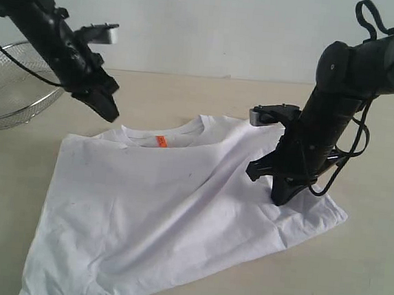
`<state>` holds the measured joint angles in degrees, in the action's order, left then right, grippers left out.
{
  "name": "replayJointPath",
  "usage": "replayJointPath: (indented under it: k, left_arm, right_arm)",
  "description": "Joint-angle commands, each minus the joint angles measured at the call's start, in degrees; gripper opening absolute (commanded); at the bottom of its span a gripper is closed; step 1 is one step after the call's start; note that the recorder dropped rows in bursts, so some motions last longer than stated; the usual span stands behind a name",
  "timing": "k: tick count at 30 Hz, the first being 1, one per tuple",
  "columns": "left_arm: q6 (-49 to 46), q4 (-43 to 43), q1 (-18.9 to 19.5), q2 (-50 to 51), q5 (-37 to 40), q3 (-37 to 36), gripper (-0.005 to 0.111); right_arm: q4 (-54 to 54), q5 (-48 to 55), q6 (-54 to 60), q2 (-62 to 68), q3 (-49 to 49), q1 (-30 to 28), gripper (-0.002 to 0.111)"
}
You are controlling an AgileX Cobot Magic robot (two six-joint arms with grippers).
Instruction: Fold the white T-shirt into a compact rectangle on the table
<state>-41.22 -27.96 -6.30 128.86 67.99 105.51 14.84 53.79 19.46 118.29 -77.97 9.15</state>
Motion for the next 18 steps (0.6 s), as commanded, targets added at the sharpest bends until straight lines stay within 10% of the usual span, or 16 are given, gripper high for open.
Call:
replayJointPath:
  k: [1, 18]
  left_arm:
    - [-2.72, -1.4, -5.42, 2.87, -1.7, -0.6, 0.004]
    - [-0.56, -4.01, -16.87, 2.7, 1.97, -0.75, 0.004]
  right_arm:
    - [0.03, -0.52, 0.57, -0.4, 0.19, 0.04, 0.0]
    - [-0.18, -0.8, 0.8, -0.4, 0.19, 0.04, 0.0]
